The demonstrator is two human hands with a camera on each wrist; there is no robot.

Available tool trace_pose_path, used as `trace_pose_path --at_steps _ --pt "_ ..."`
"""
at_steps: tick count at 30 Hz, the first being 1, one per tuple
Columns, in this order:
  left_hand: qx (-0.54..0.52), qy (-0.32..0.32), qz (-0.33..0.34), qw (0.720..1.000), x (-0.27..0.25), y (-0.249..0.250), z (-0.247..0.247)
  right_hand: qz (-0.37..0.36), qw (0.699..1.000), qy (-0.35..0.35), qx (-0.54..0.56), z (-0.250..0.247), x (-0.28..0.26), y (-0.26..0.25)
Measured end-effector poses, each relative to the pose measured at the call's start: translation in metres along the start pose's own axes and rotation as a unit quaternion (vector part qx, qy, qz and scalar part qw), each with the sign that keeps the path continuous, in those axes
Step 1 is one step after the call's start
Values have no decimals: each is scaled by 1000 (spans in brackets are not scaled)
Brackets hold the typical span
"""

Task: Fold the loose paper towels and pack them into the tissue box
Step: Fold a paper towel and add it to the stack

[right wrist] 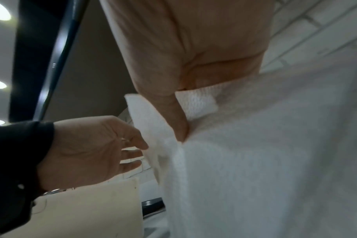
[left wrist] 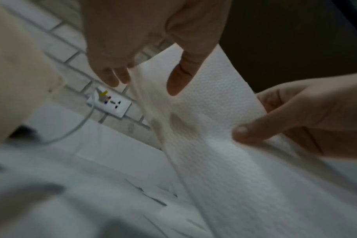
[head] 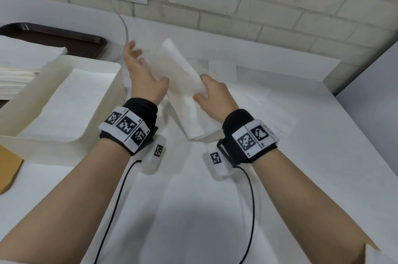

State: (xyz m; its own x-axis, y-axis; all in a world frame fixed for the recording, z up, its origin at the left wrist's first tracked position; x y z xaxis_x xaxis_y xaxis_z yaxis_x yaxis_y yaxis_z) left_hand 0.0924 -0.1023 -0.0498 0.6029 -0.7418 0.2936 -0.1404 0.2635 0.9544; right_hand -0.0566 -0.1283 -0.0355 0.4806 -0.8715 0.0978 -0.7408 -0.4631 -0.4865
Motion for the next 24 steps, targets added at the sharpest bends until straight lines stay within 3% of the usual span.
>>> trace_pose_path --at_steps 2,4,7,11,14,16,18,20,22,24 --pt "50 -80 16 995 4 5 4 -18 996 -6 -85 -12 1 -6" --pt "97 -133 -11 986 7 -1 9 -34 984 -6 -173 -21 1 -13" --pt "120 -141 -126 975 7 -26 10 -42 961 -28 -270 -21 -1 -20" --pt "140 -131 -268 944 -6 -57 7 -22 936 -134 -324 6 -5 -16" --pt "186 -161 -301 921 -13 -67 5 -12 935 -160 -316 18 -6 -9" --pt "169 -146 -306 925 -14 -68 4 -15 937 -149 -315 19 -5 -8" --pt "124 -98 -306 939 -11 -68 2 -15 946 -134 -295 16 -2 -7" --pt "67 -71 -307 947 -10 -65 3 3 972 -113 -206 10 2 -3" --pt "6 -97 -325 941 -12 -56 6 18 995 -82 -52 4 4 1" --pt "-39 -145 -324 934 -15 -44 11 34 993 -81 79 4 2 0"
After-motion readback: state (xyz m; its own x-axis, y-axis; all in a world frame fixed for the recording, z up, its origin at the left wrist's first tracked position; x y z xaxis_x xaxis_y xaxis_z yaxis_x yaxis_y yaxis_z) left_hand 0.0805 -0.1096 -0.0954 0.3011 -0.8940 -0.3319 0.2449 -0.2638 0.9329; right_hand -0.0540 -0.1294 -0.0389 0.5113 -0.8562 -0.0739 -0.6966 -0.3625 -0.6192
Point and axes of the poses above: each hand's wrist, its own x-axis towards the middle knuckle, its own z-axis out of the palm, y = z × x, the point moved 4 cm from there along x, towards the middle knuckle, and after that the axes turned 6 degrees about -x, right-handed, at the moved point
